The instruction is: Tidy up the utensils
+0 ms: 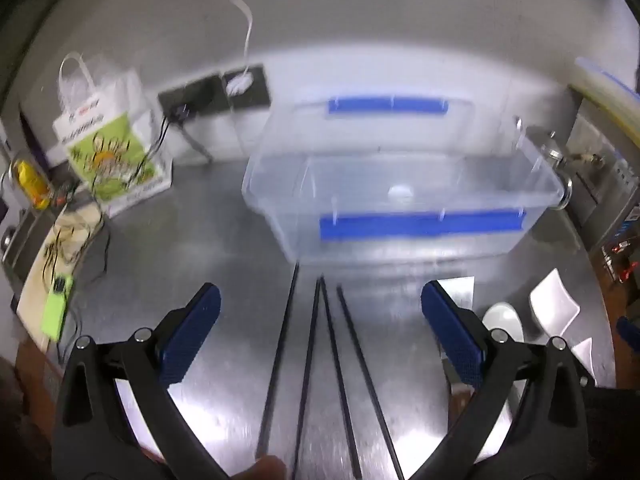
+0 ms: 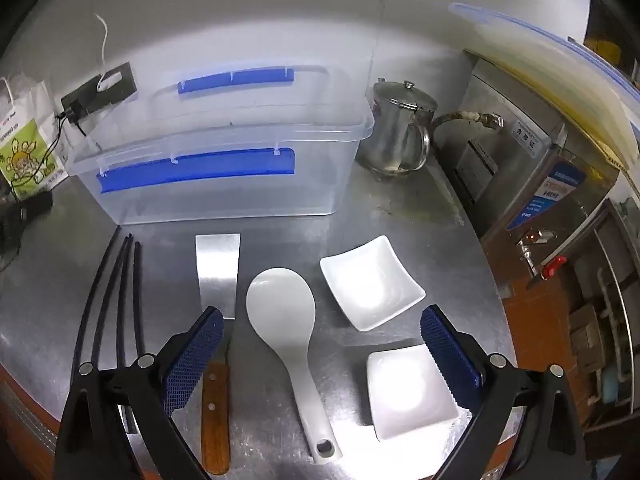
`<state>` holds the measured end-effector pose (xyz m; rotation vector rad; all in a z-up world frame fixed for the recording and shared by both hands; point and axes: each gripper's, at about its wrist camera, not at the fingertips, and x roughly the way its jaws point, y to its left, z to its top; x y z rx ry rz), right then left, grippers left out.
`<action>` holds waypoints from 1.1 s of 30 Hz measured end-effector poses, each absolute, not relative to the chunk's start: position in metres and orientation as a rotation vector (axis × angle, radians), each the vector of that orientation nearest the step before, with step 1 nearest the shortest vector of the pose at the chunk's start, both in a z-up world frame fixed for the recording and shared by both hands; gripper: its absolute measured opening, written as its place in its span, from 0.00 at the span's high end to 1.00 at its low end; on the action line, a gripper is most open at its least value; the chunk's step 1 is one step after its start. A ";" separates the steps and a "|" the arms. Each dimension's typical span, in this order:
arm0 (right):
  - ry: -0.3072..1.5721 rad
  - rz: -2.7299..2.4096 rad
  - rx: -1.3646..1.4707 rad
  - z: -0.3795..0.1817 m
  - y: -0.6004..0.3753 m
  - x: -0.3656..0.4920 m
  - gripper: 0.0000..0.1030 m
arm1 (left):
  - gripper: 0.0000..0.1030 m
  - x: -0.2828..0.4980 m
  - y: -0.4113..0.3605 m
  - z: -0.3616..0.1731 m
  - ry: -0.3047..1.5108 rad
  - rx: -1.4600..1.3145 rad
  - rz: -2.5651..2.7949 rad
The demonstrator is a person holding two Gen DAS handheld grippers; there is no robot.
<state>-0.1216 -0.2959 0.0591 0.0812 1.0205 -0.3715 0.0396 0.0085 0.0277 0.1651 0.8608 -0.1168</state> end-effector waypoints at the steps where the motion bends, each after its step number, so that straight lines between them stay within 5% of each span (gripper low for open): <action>1: 1.021 -0.371 0.081 0.059 -0.295 -0.122 0.05 | 0.06 0.034 0.012 0.025 0.874 0.155 -0.116; 33: 1.081 -0.280 0.128 0.060 -0.281 -0.133 0.05 | 0.06 -0.001 0.005 -0.016 1.012 0.214 -0.062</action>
